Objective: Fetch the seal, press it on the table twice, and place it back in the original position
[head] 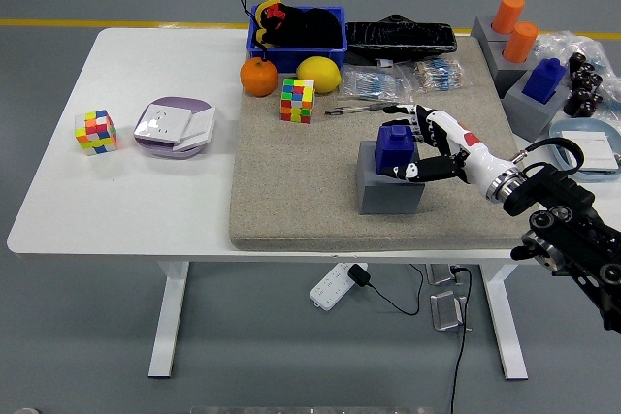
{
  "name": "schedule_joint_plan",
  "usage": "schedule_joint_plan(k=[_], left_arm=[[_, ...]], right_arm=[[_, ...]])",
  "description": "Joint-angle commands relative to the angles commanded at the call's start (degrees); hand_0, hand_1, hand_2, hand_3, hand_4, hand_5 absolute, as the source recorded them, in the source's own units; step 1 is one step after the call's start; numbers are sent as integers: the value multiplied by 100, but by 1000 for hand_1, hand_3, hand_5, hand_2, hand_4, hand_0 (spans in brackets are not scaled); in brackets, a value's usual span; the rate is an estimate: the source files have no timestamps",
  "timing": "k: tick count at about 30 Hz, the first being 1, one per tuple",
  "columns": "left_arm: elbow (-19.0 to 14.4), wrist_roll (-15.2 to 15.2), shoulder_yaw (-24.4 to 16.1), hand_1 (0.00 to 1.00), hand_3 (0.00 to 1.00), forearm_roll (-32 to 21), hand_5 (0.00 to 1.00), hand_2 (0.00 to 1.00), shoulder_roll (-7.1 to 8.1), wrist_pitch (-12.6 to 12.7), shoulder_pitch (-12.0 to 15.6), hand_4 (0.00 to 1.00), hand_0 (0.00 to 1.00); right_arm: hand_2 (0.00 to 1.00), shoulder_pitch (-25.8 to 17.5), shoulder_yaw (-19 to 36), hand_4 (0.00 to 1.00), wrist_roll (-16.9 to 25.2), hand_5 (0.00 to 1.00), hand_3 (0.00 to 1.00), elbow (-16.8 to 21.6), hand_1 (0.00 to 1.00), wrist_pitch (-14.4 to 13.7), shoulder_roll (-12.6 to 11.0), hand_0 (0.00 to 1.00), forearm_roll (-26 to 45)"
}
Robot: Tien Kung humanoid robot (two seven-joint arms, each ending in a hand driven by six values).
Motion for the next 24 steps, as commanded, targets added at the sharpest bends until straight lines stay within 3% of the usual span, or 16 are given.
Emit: schedule_joint_plan(k=[2, 3, 12, 20, 21, 24], left_arm=[[-5, -2, -6, 833, 839, 9, 503, 823, -1, 1, -3, 836, 862], [-5, -2, -7, 833, 839, 9, 503, 824, -2, 2, -3, 836, 862], [-1, 0, 8, 832, 839, -4, 503, 824, -11, 0, 1, 836, 862], [-6, -3, 1, 833, 838, -3, 503, 824, -23, 1, -10, 836, 863], [-6, -3, 6, 833, 839, -6, 503, 824, -23, 0, -11, 836, 862], [-1, -4, 19, 833, 839, -20, 503, 824, -23, 0, -17, 836, 862]], right_arm=[[668, -1, -19, 902, 24, 2, 768, -1, 651, -45, -4, 712, 10], [630, -2, -30, 864, 31, 2, 718, -2, 596, -63, -4, 674, 12], [586, -11, -210, 821, 74, 2, 679, -53, 559, -198, 0, 643, 19], [569, 34, -359, 782, 327, 2, 661, -63, 545, -663, 18, 631, 96], [498, 41, -376, 706, 374, 2, 477, -59, 492, -736, 21, 597, 117], [498, 61, -413, 706, 536, 2, 477, -38, 492, -911, 21, 597, 197]])
